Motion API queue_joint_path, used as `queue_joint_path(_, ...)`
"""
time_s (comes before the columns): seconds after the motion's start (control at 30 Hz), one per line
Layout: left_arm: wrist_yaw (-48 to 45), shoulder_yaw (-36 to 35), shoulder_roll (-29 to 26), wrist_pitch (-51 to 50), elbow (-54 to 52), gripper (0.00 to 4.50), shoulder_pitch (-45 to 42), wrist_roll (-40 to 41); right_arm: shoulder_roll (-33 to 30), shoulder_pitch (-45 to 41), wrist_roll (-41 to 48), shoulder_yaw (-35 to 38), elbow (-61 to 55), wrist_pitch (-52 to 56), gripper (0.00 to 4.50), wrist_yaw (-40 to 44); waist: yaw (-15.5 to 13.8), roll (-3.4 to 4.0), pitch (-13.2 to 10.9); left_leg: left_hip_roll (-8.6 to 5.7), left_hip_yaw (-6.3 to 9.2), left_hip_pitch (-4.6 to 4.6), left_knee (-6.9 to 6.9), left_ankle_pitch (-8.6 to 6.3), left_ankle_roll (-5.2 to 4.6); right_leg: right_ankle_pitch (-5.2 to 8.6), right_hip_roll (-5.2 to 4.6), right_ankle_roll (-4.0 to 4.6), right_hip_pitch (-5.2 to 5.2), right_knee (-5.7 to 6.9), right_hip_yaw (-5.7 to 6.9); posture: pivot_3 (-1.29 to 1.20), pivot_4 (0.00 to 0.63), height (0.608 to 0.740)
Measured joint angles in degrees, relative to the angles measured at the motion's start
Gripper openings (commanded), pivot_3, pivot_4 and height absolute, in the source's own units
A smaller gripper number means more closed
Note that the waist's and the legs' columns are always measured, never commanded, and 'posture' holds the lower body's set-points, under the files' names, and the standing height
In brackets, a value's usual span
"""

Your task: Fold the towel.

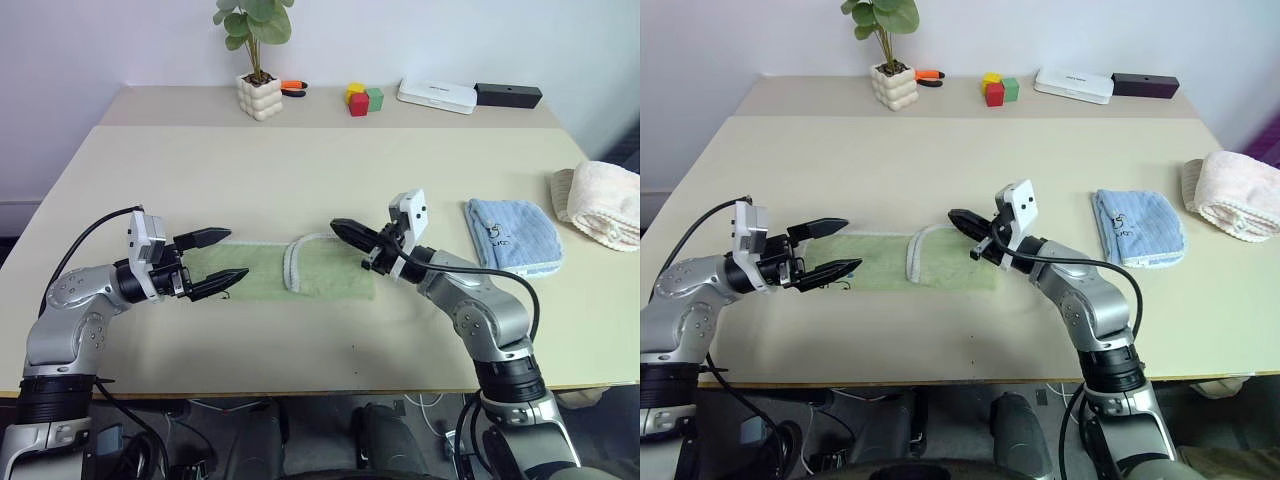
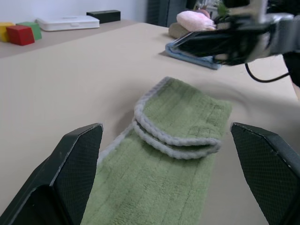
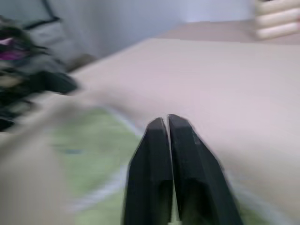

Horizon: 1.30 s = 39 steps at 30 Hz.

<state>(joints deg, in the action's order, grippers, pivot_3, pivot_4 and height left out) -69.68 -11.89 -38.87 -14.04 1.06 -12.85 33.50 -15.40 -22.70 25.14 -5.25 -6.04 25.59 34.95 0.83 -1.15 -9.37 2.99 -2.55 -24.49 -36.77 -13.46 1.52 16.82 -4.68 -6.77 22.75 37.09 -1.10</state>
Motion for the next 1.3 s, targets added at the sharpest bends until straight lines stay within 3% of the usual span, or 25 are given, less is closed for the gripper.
queue_joint_path(0.4, 1.82, -0.82, -0.19, -0.96, -2.29, 4.50, 3.89, -0.03, 3.33, 1.55, -11.88, -5.60, 16.29, -18.38, 0.02, 2.71, 0.06, 0.01, -0.01, 0.01, -0.01, 0.02, 0.01, 0.00, 0.00, -0.01, 0.00, -0.01, -0.01, 0.02, -0.01, 0.00, 0.150, 0.740)
queue_joint_path(0.57, 5.16, -2.49, -0.35, -6.12, -5.65, 4.50, 6.76, 2.49, 4.75, 0.89, -15.92, -6.37, 21.19, -23.99, 0.02, 1.49, 0.24, -0.01, 0.01, 0.03, 0.02, 0.09, 0.01, 0.00, 0.01, -0.01, 0.01, -0.01, -0.07, 0.04, -0.01, 0.00, 0.150, 0.740)
queue_joint_path(0.83, 12.69, -9.00, -1.23, -22.08, -11.94, 4.50, 11.40, 15.02, 4.33, -0.88, -21.96, -8.34, 22.92, -28.68, 0.02, 0.71, 0.40, 0.00, 0.00, 0.06, 0.04, 0.12, 0.01, 0.00, 0.01, -0.01, 0.00, -0.01, -0.06, 0.08, -0.01, 0.00, 0.150, 0.740)
queue_joint_path(1.13, 24.09, -16.03, 1.18, -35.10, -17.60, 4.50, 18.97, 31.15, 3.62, -1.30, -16.32, -7.59, 8.35, -22.14, 0.02, 5.98, 0.14, 0.00, -0.01, 0.05, 0.07, 0.11, 0.03, 0.00, 0.03, 0.07, -0.07, 0.14, -0.07, 0.06, -0.01, 0.00, 0.150, 0.740)
queue_joint_path(1.3, 33.84, -19.51, 4.29, -38.93, -18.12, 4.50, 21.27, 41.12, 3.05, 2.51, -16.60, -10.10, 8.49, -22.38, 0.02, 8.20, 0.21, 0.00, 0.00, 0.02, 0.09, 0.12, 0.03, 0.00, 0.04, 0.08, -0.16, 0.16, -0.07, 0.04, -0.03, 0.00, 0.150, 0.740)
